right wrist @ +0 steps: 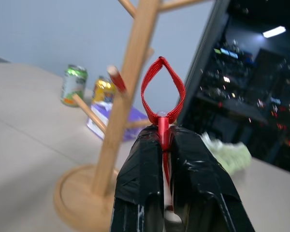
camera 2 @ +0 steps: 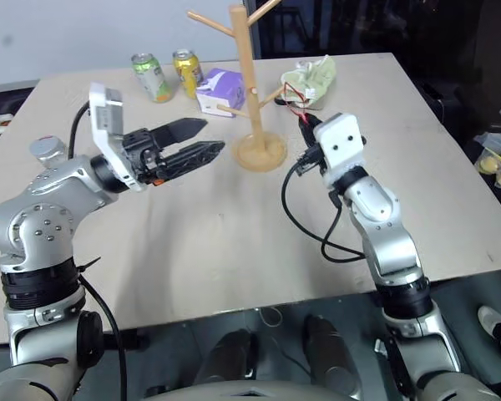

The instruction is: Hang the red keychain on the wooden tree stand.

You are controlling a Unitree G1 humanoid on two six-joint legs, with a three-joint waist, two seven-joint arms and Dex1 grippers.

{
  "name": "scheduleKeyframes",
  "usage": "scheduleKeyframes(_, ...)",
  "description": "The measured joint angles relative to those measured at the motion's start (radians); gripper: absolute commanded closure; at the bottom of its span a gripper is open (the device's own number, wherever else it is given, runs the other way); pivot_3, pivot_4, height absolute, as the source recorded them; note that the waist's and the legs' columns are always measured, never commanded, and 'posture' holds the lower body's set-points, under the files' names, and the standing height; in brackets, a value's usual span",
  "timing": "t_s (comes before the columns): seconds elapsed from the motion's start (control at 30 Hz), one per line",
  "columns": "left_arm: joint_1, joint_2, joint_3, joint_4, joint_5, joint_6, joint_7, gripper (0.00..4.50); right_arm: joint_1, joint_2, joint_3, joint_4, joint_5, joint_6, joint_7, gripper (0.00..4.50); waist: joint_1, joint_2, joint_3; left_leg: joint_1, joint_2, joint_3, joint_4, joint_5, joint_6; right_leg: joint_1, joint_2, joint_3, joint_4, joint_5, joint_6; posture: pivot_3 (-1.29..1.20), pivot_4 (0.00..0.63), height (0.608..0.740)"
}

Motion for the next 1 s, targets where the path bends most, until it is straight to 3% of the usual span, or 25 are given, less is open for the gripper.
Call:
scheduleKeyframes(0.47, 0.024, -0.003, 0.007, -0.04, -0.049, -0.018, 0.11, 0.0, -0.133, 0.109, 0.022, 0.261, -0.027, -0.183, 0.045, 4.44, -0.009, 0.0, 0.0, 0.001, 0.0, 0.0, -0.001, 0.0, 0.0, 0.0, 0.0, 0.0, 0.0, 0.001, -0.002, 0.0, 0.15, 0.74)
scheduleKeyframes(1.0, 0.001, -0.004, -0.038, -0.038, -0.049, -0.051, 0.12, 0.0, -0.177, 0.155, -0.024, 0.376, 0.027, -0.097, 0.07, 4.44, -0.014, 0.0, 0.0, 0.001, 0.0, 0.0, -0.002, 0.0, 0.0, 0.0, 0.0, 0.0, 0.0, 0.002, -0.004, 0.0, 0.15, 0.74)
